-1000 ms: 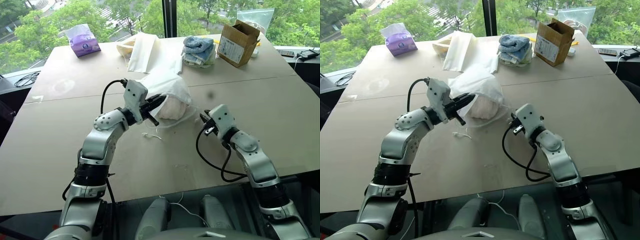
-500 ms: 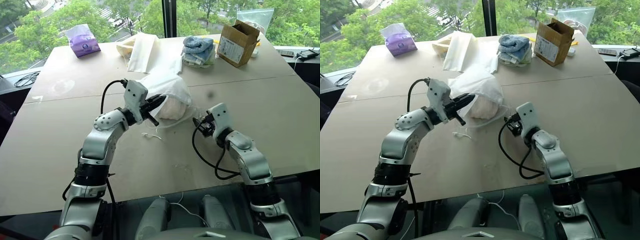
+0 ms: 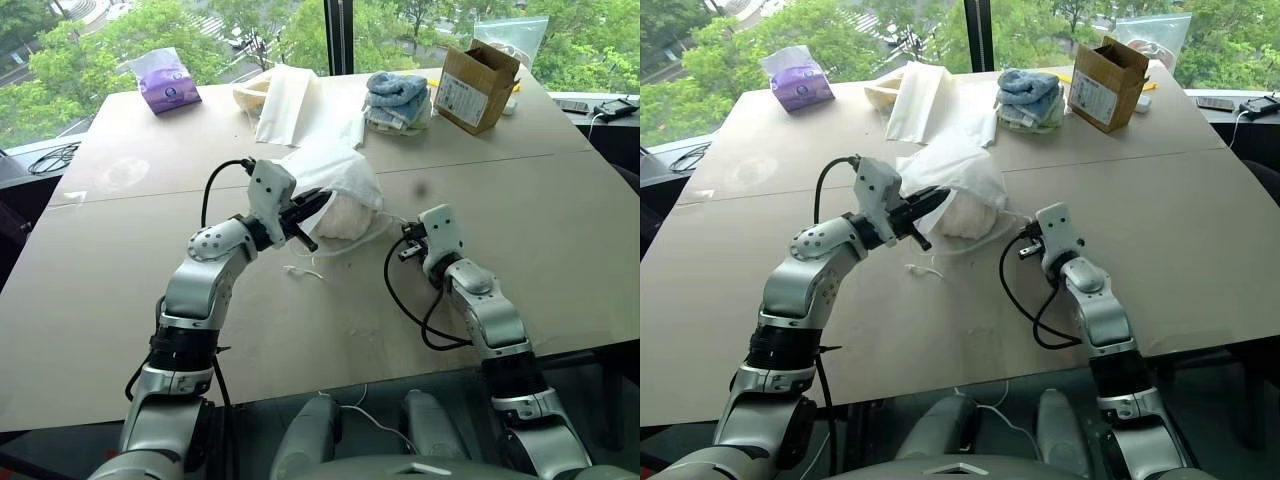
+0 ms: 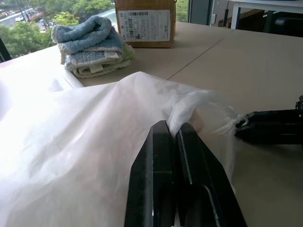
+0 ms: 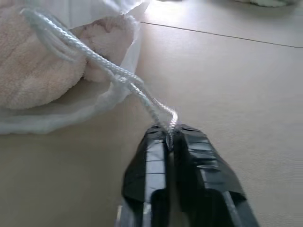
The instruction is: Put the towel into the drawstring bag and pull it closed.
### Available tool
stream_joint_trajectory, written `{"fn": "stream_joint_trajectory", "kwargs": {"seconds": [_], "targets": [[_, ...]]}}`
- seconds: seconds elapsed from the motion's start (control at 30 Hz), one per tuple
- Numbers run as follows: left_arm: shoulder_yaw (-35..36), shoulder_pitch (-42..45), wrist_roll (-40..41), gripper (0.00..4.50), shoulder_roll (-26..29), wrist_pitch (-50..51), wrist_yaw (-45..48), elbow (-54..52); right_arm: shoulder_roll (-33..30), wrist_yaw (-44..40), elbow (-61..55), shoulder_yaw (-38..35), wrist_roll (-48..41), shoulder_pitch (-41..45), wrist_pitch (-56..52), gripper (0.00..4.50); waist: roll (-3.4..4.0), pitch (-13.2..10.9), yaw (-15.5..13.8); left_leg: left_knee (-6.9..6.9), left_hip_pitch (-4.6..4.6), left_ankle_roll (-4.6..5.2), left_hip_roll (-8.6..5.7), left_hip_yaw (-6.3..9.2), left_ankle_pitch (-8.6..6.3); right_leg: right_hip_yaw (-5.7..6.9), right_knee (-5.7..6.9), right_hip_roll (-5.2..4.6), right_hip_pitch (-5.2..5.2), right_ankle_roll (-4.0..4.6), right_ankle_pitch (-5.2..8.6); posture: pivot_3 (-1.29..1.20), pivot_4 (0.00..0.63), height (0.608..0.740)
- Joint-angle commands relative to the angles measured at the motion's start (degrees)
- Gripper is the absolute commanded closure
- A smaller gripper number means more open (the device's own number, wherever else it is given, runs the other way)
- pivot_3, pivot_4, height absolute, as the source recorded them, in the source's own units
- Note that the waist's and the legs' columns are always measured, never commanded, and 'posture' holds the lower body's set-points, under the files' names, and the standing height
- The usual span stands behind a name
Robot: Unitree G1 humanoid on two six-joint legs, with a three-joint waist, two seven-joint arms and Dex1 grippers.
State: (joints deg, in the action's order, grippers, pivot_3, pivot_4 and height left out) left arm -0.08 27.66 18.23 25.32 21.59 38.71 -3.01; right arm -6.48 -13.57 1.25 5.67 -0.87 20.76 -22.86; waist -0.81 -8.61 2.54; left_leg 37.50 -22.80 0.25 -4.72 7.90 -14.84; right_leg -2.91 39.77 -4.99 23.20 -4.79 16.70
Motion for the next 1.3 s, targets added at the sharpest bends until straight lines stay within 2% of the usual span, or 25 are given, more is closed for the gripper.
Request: {"fn": "stream_joint_trajectory", "kwargs": {"seconds": [0.03,0.3,0.4,0.53,0.6,0.7,0.8,0.93,1.13,1.3], "targets": [[0.9,0.96,0.21,4.5,0.29,-0.81,0.22,-0.95,0.13,2.54,-1.2,-1.93,0.44,0.21,3.0,4.43,0.0,0.0,-0.01,0.0,0.0,0.0,0.0,0.0,0.0,0.0,0.0,0.0,0.0,0.0,0.0,0.0,0.15,0.74],[1.2,1.45,1.89,4.5,-0.76,1.1,0.35,-0.73,0.17,7.37,-1.2,-4.7,1.84,2.0,11.37,4.43,0.0,0.0,0.0,0.0,0.0,0.0,0.0,-0.02,0.0,-0.02,0.0,0.0,0.01,0.0,0.0,0.0,0.15,0.74],[1.49,1.59,2.86,3.65,-0.56,1.44,1.45,-1.3,0.29,7.53,-1.05,-4.76,1.92,2.31,12.94,4.5,0.0,0.0,0.08,0.0,0.0,0.0,0.0,-0.02,0.0,-0.02,0.0,0.01,0.01,0.0,0.0,0.0,0.15,0.74],[1.77,-0.4,1.58,1.79,0.19,0.1,0.42,-3.02,-0.2,6.83,-0.61,-3.45,2.89,1.71,13.38,4.5,0.0,0.0,0.07,-0.01,0.0,0.0,0.0,-0.02,0.0,-0.03,0.01,0.01,0.02,0.0,0.0,0.0,0.15,0.74],[3.2,-2.16,3.6,1.79,0.45,1.43,0.86,-4.89,-0.15,6.66,-0.54,-3.23,3.07,1.57,13.61,4.5,0.01,0.0,0.23,-0.03,0.0,0.0,0.01,-0.07,0.0,-0.08,0.01,0.01,0.04,0.0,0.0,0.0,0.15,0.74],[7.1,-6.72,8.21,1.79,3.94,3.87,4.78,-7.43,0.12,6.51,-0.47,-2.82,3.16,1.47,13.57,4.5,0.01,0.0,0.87,-0.06,0.0,0.0,0.02,-0.09,0.0,-0.12,0.02,0.01,0.09,0.0,0.0,0.0,0.15,0.74],[10.52,-9.52,11.66,1.79,6.75,6.52,6.57,-7.13,0.07,6.13,-0.2,-2.28,3.35,1.56,13.88,4.5,0.02,0.0,1.17,-0.09,0.0,0.0,0.04,-0.09,0.0,-0.12,0.04,0.03,0.12,0.0,0.0,0.0,0.15,0.74],[14.35,-12.25,16.27,1.79,7.81,10.38,7.31,-5.92,0.06,5.95,0.17,-1.95,3.4,1.68,14.14,4.5,0.01,0.0,1.1,-0.06,0.0,0.0,0.03,-0.09,0.0,-0.12,0.03,0.01,0.11,0.0,0.0,0.0,0.15,0.74],[7.67,-16.18,9.93,1.79,9.89,6.18,10.58,-5.36,0.06,5.88,0.21,-1.5,3.45,1.52,14.25,4.5,0.02,0.0,1.09,-0.09,0.0,-0.01,0.02,-0.09,0.0,-0.12,0.03,0.01,0.11,0.0,0.0,0.0,0.15,0.74],[5.11,-13.99,6.55,1.79,9.94,2.73,11.58,-0.41,0.08,5.84,-0.13,-1.5,3.25,1.61,13.8,4.5,0.02,0.0,0.95,-0.09,0.0,-0.01,0.03,-0.09,0.0,-0.11,0.04,0.02,0.12,0.01,0.0,0.0,0.15,0.74]]}}
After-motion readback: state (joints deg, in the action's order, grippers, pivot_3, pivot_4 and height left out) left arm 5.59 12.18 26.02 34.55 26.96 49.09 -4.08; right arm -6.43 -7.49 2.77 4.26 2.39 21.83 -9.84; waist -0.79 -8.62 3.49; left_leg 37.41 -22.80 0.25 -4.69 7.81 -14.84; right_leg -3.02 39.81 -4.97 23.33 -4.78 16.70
